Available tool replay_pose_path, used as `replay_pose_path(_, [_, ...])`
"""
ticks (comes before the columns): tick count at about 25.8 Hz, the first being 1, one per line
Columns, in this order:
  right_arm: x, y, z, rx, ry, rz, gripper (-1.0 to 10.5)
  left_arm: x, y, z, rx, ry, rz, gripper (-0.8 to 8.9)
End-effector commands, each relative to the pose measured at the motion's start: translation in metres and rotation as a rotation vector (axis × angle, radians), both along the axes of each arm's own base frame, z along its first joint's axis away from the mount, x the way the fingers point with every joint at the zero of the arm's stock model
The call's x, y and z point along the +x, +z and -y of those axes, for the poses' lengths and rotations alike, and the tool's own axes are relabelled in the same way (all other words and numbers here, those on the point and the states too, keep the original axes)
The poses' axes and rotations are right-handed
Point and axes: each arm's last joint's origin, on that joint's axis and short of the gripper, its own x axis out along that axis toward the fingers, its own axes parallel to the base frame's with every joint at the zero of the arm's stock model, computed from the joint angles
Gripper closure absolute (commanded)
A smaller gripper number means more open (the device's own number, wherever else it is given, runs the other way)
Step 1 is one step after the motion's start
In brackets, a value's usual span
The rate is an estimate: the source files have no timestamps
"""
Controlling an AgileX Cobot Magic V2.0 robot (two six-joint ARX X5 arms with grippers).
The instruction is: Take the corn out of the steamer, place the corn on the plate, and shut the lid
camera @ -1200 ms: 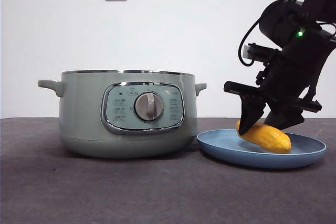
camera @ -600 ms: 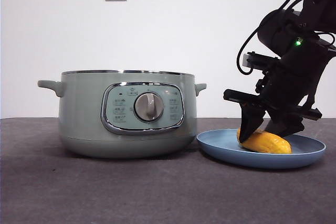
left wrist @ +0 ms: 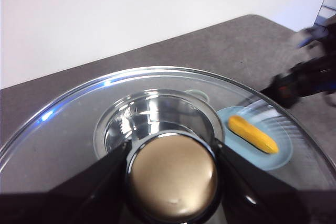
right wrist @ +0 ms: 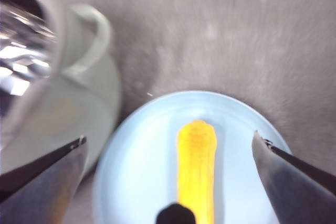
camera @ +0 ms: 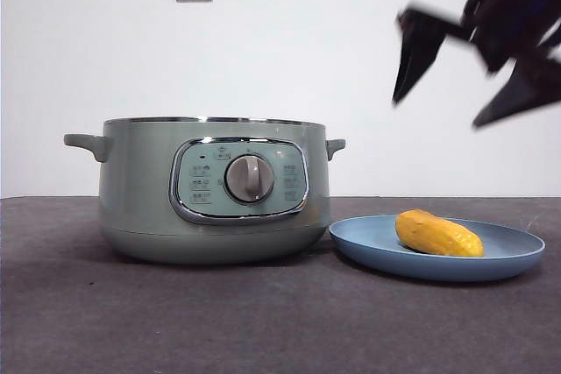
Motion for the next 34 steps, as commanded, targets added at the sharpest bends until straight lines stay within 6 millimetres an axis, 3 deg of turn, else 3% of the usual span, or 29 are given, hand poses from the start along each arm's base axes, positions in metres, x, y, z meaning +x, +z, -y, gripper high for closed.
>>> replay_pose_path(1, [-0.026, 0.024, 0.008, 0.02, 0.0, 0.045, 3.5, 0.016, 0.006, 0.009, -0.012, -0.041, 0.065, 8.22])
replay_pose_path(4, [-0.064, 0.051, 0.021, 0.024, 0.011, 0.108, 3.5, 0.05, 0.001, 0.025, 0.001, -0.07, 0.065, 8.22])
replay_pose_path(7, [-0.096, 0.066, 0.031, 0.033, 0.013, 0.145, 3.5, 0.085, -0.012, 0.04, 0.018, -0.071, 0.03, 8.22])
replay_pose_path(14, [-0.132, 0.078, 0.044, 0.049, 0.012, 0.193, 3.5, 0.139, -0.042, 0.066, 0.046, -0.108, -0.011, 8.22])
replay_pose_path(24, [-0.148, 0.078, 0.049, 0.045, 0.012, 0.183, 3.5, 0.191, -0.082, 0.09, 0.055, -0.108, -0.031, 8.22])
replay_pose_path(34, [-0.148, 0.077, 0.049, 0.041, 0.011, 0.171, 3.5, 0.218, -0.112, 0.102, 0.066, -0.107, -0.06, 8.22])
